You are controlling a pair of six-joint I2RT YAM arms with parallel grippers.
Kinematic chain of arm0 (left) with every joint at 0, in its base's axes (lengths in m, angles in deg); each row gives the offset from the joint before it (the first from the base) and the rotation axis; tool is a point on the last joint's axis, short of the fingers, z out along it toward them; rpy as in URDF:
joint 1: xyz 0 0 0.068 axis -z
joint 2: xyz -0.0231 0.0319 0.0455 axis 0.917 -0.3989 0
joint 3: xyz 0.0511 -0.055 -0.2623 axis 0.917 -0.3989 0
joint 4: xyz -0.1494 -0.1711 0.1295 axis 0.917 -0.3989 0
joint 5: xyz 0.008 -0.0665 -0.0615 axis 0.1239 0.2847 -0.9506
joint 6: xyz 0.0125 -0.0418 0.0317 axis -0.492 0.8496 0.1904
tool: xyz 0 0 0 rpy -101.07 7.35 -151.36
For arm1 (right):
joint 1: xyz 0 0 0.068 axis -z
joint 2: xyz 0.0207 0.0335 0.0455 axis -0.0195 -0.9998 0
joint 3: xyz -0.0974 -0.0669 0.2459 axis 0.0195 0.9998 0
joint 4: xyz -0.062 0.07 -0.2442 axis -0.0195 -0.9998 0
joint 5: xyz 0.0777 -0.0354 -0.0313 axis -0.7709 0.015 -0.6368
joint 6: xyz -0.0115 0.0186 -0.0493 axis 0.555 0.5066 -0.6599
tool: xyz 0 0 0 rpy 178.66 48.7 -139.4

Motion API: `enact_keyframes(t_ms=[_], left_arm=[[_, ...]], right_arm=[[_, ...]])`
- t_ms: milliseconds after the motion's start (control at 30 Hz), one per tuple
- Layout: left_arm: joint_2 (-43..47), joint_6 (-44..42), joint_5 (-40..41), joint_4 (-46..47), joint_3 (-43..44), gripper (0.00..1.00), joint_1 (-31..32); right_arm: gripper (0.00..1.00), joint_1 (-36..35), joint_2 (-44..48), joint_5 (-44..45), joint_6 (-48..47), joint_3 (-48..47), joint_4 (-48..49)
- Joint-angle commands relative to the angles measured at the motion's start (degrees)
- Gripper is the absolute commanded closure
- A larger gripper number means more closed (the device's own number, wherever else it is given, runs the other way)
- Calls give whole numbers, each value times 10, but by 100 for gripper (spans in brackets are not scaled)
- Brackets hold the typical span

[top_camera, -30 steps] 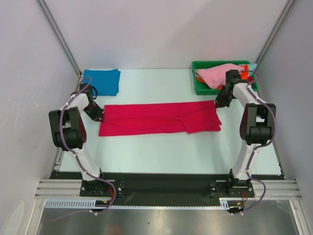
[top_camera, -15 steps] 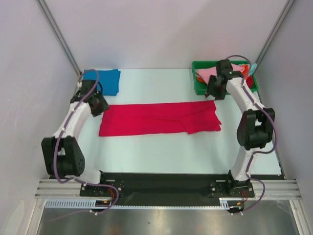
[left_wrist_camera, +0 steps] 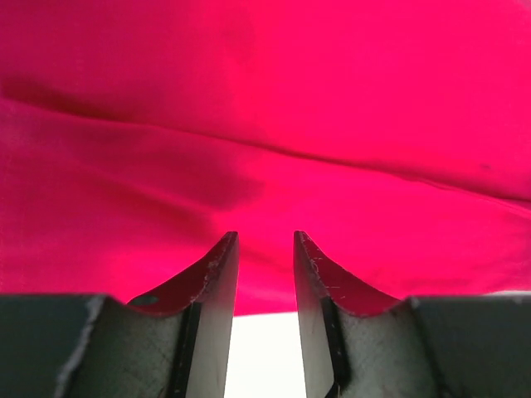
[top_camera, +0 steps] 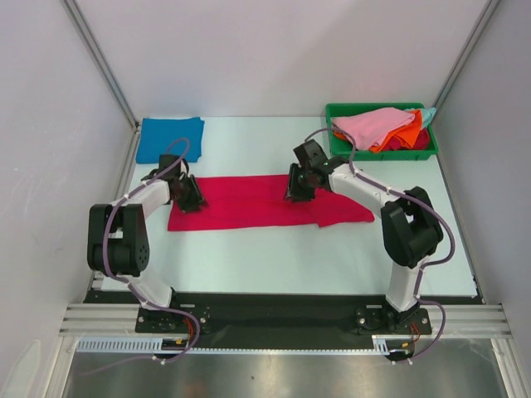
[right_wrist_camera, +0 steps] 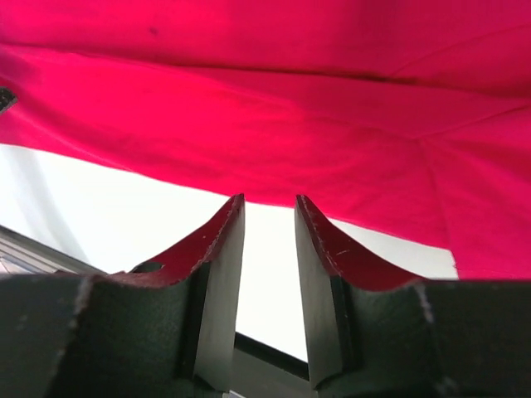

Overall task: Fold and stack the t-shirts
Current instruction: Fold the tshirt

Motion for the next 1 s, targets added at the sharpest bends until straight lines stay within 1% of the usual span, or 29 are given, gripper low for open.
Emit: enact_keyframes(t_ms=[0,33,67,133,167,333,500,533,667,833,967], left_arm=[[-22,-28,-6,22,4,62,-20],[-27,-30,-3,11,4,63,-22],[-38,-30,-4,10,-1,63,-32],[-48,-40,-6,8,-5,63,-38],[-58,-44,12,2,-5,64,-41],[-62,-48,13,2,-23,64,-49],[-55,-48,14,-11,-26,64,-49],[-54,-48,17,-11,-27,64,-49],[-49,-55,24,-16,-34,64,-49],[-26,-60,23,-21,-44,65,-49],[14,-58,6,-26,-53,65,-46]], right_arm=[[66,-11,-15,37,28,11,40],[69,-14,-17,46,28,17,37],[70,-16,-17,53,28,23,39],[71,-24,-12,71,21,51,62],[71,-24,-13,88,21,56,68],[73,-24,-36,98,2,63,105],[76,-24,-65,110,-7,41,116],[76,-24,-70,125,-10,34,115],[76,-15,-92,140,-25,7,120],[76,-6,-118,133,-40,-25,127],[75,-3,-120,111,-45,-38,113]])
